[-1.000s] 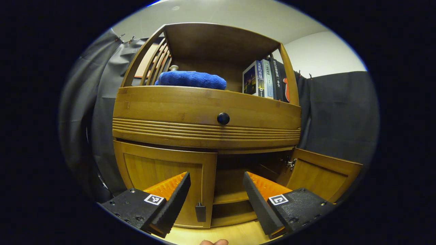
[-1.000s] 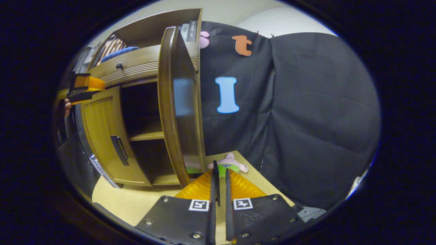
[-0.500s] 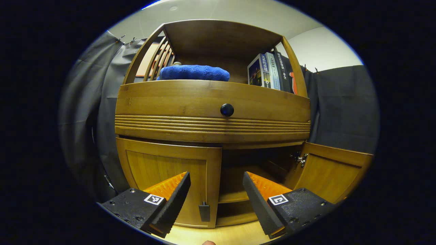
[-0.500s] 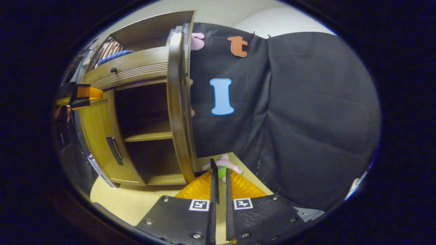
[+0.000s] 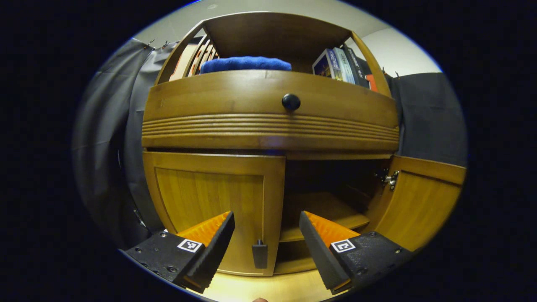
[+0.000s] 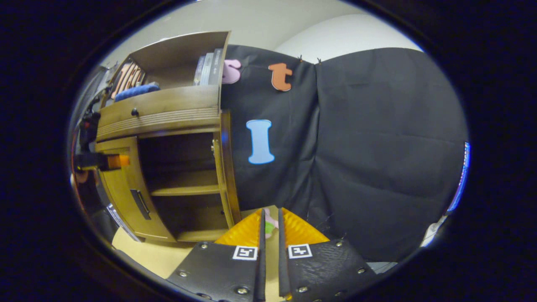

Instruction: Open the right door of the double-door shoe cabinet with the right hand, and open the left door with the left hand.

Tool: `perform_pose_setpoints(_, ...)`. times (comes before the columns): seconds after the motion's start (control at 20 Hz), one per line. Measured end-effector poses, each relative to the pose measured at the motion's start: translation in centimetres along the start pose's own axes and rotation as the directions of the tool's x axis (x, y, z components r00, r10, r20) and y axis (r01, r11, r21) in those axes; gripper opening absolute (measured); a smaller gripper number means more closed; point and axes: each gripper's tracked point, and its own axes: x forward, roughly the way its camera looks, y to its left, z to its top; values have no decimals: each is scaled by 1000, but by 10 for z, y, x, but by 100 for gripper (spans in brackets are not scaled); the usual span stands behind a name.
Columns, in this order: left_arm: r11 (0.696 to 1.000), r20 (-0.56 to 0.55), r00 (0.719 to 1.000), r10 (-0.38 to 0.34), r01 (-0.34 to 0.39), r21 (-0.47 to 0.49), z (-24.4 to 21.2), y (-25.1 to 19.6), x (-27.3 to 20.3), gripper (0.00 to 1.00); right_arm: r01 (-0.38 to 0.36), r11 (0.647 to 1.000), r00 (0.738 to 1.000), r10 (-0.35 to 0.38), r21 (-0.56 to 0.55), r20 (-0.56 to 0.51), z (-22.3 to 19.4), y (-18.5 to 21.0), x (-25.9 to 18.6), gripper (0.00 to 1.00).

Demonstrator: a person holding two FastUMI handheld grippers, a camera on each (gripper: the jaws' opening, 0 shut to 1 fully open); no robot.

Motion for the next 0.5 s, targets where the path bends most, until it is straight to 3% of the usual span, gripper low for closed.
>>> perform_pose_setpoints(0.3,1000,-65,998,-14,14,-13,-44,-1,21,93,-49,999,995,50,-9,83,48,18,-18,12)
perform_pose_setpoints(0.5,1000,-93,995,-20,18,-16,-63,-5,35,88,-82,996,989,85,-27,119,58,30,-28,12)
